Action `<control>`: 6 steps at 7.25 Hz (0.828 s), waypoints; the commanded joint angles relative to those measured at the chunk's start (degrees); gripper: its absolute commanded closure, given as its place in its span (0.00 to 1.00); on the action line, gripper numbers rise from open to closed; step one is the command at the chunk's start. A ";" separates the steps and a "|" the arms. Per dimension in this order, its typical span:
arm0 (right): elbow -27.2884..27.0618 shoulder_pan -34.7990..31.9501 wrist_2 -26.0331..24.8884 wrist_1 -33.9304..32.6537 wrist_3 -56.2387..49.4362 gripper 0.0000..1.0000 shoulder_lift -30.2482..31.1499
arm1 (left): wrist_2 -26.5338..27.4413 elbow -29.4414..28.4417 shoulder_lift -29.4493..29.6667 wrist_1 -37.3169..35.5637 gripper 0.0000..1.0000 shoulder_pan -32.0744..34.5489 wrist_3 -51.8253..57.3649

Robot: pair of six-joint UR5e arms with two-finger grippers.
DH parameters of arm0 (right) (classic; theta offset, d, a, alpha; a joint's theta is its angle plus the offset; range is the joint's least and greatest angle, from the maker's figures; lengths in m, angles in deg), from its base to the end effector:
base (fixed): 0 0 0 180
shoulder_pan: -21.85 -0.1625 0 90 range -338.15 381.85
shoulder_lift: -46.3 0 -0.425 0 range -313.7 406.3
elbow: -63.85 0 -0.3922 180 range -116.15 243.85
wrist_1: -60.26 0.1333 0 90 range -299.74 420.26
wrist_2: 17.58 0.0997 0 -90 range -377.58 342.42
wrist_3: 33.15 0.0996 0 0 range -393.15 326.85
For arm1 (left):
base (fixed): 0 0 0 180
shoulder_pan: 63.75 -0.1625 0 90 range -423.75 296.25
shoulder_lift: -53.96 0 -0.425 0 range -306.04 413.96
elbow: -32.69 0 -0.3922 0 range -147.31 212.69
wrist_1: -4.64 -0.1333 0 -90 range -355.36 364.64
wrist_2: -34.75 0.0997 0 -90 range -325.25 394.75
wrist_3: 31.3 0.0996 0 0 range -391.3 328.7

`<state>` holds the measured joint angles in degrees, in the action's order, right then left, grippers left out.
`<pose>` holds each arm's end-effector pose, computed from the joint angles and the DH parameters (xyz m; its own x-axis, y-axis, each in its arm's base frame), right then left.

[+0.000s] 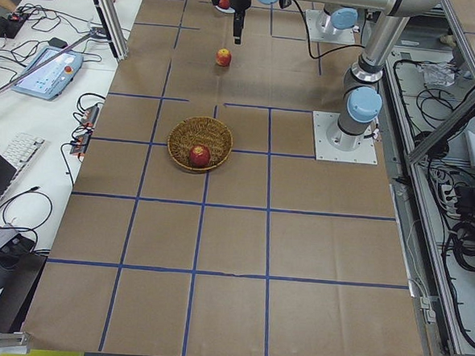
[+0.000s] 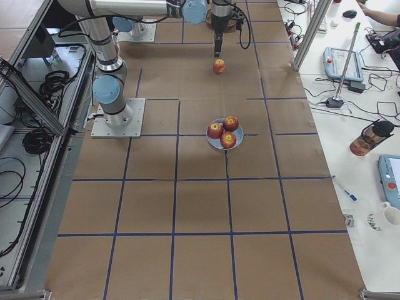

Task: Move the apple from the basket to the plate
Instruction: 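Move the right gripper over the apple on the table while the left arm retracts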

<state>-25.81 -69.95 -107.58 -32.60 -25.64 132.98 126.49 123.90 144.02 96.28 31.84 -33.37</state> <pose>0.1494 -0.5113 0.4666 -0.9950 0.0995 0.0003 0.0995 0.9950 0.0021 -0.1771 -0.4721 0.4743 -0.9975 0.0629 -0.0321 0.0613 0.9969 0.0496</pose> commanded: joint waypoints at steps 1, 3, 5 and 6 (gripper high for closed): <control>0.36 -7.29 -0.43 -7.65 7.39 0.00 -5.17 | 0.19 0.03 -3.73 4.49 0.01 -2.34 2.60; 0.10 -12.68 -0.52 -15.74 13.48 0.00 -12.28 | 0.19 0.12 -5.68 6.44 0.01 -2.34 2.69; 0.01 -16.55 -0.52 -22.16 15.33 0.00 -18.96 | 0.02 0.20 -6.38 6.36 0.01 -2.43 2.69; -0.16 -18.31 -0.61 -25.85 16.56 0.00 -22.30 | -0.16 0.20 -6.21 5.92 0.01 -2.43 2.78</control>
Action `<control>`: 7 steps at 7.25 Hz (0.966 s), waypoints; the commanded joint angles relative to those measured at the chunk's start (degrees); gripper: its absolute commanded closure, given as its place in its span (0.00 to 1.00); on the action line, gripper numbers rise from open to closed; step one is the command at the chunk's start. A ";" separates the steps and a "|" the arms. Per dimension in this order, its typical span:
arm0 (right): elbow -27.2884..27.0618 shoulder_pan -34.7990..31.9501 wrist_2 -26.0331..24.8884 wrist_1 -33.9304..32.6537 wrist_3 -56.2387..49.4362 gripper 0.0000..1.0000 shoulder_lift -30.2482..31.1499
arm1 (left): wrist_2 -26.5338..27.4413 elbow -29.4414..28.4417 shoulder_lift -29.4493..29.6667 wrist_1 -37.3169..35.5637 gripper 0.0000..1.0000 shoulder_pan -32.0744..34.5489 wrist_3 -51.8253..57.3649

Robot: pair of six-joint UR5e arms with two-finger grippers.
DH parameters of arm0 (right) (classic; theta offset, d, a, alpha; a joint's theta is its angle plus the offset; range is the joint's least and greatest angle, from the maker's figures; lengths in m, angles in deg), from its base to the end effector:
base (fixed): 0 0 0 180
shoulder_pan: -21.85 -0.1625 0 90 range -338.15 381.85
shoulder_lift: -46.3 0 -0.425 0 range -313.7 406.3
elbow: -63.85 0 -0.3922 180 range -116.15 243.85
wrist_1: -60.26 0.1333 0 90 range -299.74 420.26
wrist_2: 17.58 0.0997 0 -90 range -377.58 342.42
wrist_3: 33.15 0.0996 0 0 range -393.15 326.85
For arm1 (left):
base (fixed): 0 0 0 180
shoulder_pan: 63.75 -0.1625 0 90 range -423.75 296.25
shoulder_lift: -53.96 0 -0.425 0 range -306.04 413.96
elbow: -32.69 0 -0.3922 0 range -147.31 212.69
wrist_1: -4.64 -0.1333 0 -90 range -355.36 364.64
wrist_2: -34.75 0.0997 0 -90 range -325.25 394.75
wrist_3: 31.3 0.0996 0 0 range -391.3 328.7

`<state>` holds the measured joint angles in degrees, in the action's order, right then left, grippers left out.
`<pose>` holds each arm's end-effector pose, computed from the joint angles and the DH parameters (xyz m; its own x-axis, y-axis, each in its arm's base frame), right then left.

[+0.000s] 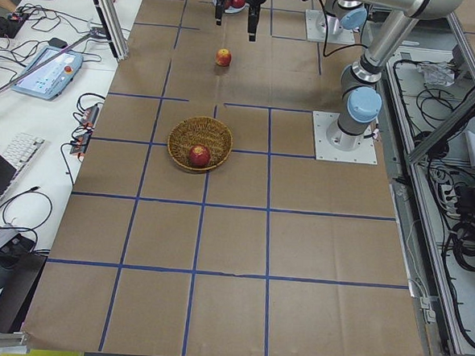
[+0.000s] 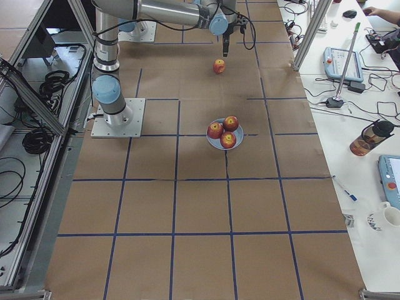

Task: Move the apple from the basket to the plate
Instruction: 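Move the right gripper over the apple on the table while the left arm retracts, then lower the right gripper and grasp the yellow-red apple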

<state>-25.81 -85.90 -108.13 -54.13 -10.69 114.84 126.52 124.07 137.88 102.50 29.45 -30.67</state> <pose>0.3171 -0.5564 0.3230 -0.9965 0.0820 -0.0129 0.0826 0.9950 -0.0564 -0.1546 -0.4320 0.5123 -0.9972 0.0685 -0.0302 0.0667 0.9962 0.0555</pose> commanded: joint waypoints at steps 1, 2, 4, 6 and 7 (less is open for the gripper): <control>-0.69 -3.07 -0.15 -7.22 1.62 0.00 -6.99 | -0.19 0.03 -0.07 -0.04 0.01 -0.13 -0.02; -1.74 -3.51 -0.16 -9.08 1.45 0.00 -8.67 | 0.16 0.03 -0.24 0.05 0.01 -0.13 0.07; -4.55 -3.43 -0.24 -13.72 0.75 0.00 -10.08 | 0.16 0.03 -0.25 0.14 0.01 -0.04 0.07; -4.73 -3.43 -0.07 -14.02 0.75 0.05 -11.32 | 0.07 0.03 -0.25 0.14 0.01 -0.04 -0.02; -4.82 -3.52 0.02 -13.67 1.01 0.15 -11.32 | 0.07 0.03 -0.33 0.14 0.01 -0.04 -0.02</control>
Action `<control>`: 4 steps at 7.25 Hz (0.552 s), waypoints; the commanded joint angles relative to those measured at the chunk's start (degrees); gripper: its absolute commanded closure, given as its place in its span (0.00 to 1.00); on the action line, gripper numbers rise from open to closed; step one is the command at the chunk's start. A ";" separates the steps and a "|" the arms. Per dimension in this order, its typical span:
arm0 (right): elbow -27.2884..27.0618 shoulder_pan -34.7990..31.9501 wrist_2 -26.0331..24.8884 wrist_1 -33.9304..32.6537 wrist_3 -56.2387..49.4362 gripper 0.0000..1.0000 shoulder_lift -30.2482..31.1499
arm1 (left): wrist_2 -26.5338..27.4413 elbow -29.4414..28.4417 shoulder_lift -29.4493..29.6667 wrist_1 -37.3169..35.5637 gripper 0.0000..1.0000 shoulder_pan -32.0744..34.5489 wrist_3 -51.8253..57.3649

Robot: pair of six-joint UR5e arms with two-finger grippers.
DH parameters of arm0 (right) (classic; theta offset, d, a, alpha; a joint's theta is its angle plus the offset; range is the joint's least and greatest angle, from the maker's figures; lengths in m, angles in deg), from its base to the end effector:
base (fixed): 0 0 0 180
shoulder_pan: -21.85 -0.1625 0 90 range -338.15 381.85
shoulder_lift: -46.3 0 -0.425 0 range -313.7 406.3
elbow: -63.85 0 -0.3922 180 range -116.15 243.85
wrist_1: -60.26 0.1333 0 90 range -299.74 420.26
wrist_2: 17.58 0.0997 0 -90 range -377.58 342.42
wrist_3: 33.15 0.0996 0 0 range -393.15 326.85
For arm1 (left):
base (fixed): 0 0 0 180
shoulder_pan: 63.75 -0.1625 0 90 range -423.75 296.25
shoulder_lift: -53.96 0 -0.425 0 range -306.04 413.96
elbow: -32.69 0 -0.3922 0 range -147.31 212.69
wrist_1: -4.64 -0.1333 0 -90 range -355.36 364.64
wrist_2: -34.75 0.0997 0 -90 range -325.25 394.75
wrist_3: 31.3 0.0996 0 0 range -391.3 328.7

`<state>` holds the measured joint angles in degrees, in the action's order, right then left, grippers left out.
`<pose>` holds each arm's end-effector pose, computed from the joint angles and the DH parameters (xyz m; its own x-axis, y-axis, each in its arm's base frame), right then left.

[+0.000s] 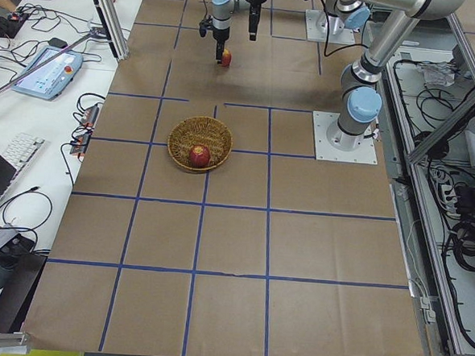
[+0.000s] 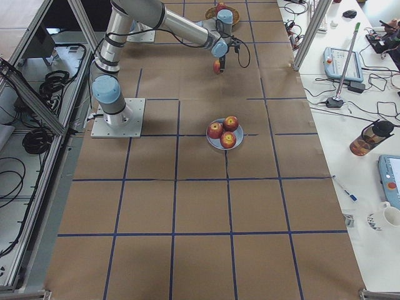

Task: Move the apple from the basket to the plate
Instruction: 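Lower the right gripper and grasp the yellow-red apple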

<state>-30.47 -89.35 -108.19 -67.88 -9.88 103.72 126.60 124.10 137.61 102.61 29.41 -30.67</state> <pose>0.3563 -0.5529 0.1877 -0.9993 0.0363 0.0012 0.0362 0.9991 -0.0241 -0.1540 -0.4302 0.5140 -0.9972 0.0678 -0.0317 0.0660 0.9964 0.0532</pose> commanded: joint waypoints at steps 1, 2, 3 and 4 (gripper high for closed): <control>-0.33 -0.07 0.17 0.52 0.71 0.31 -0.02 | -0.01 0.00 -0.07 -0.06 0.01 0.00 -0.01; -0.42 -0.16 0.08 0.78 0.72 0.35 0.33 | -0.01 -0.09 -0.07 -0.06 0.01 0.00 -0.01; -0.42 -0.33 0.17 1.05 0.80 0.44 0.42 | -0.18 -0.09 -0.07 -0.06 0.01 0.00 -0.01; -0.25 -0.33 0.26 2.36 0.81 0.55 0.76 | -0.18 -0.09 -0.07 -0.06 0.01 0.00 -0.01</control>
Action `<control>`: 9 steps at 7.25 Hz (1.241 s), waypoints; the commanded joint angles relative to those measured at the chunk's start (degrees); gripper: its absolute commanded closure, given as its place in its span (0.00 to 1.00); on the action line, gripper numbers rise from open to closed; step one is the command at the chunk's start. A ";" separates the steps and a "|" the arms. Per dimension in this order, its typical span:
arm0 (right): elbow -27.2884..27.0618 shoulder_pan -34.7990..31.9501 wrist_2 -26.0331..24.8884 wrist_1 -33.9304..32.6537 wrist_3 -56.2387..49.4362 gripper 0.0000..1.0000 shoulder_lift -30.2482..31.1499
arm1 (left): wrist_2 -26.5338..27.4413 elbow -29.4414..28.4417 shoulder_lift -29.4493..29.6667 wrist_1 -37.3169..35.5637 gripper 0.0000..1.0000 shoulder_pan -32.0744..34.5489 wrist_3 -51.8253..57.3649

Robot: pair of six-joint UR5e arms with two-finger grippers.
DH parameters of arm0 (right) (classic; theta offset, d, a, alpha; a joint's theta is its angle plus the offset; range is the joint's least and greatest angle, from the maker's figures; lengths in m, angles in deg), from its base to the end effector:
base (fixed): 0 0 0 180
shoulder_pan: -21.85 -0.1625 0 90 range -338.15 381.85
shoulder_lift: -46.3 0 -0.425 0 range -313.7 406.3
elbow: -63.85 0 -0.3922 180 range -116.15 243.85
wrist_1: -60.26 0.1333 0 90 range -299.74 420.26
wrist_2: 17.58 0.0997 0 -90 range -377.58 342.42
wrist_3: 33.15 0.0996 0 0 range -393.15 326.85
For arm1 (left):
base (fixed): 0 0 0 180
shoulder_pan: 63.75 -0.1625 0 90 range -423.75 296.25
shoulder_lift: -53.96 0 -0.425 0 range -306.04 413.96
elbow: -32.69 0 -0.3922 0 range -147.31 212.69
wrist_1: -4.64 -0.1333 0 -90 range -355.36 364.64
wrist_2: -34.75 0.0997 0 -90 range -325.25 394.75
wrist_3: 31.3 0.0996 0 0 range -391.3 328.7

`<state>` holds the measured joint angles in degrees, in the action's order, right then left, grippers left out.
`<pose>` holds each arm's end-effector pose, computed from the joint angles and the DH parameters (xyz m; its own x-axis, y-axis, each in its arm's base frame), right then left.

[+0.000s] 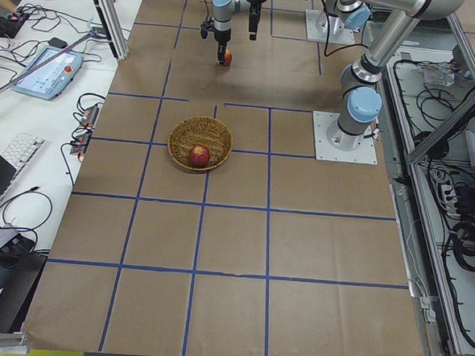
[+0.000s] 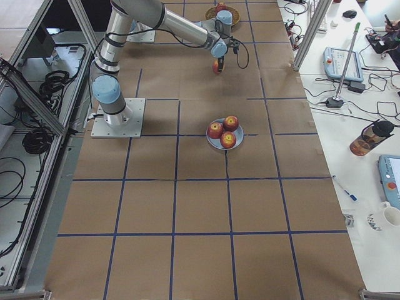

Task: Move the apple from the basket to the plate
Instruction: 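Lower the right gripper and grasp the yellow-red apple, then carry the apple with the right gripper over the white plate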

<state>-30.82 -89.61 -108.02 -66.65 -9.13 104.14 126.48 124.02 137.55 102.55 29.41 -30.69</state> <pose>0.3575 -0.5471 0.1877 -0.9990 0.0447 0.0064 0.0447 0.9990 -0.0044 -0.1542 -0.4300 0.5152 -0.9973 0.0672 -0.0296 0.0657 0.9966 0.0497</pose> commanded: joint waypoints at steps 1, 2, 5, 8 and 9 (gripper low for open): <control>0.63 0.45 0.00 1.67 -0.03 0.55 1.92 | 0.02 -0.01 0.00 0.00 0.01 0.00 0.00; 0.81 1.93 0.09 4.02 -0.73 0.55 5.41 | 0.03 -0.01 0.00 0.00 0.01 0.00 0.00; 0.28 17.35 0.00 14.82 -15.67 0.55 16.05 | -0.06 -0.01 0.00 -0.09 0.01 0.00 0.00; -1.65 39.67 0.53 16.00 -44.15 0.55 18.02 | -0.15 -0.01 0.00 -0.09 0.01 0.00 0.00; -1.91 44.44 0.62 16.00 -50.59 0.55 17.23 | -0.24 -0.01 0.09 -0.09 0.01 0.00 0.00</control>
<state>-32.28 -52.39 -107.62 -50.75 -50.17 121.92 126.31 124.01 137.57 102.47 29.41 -30.69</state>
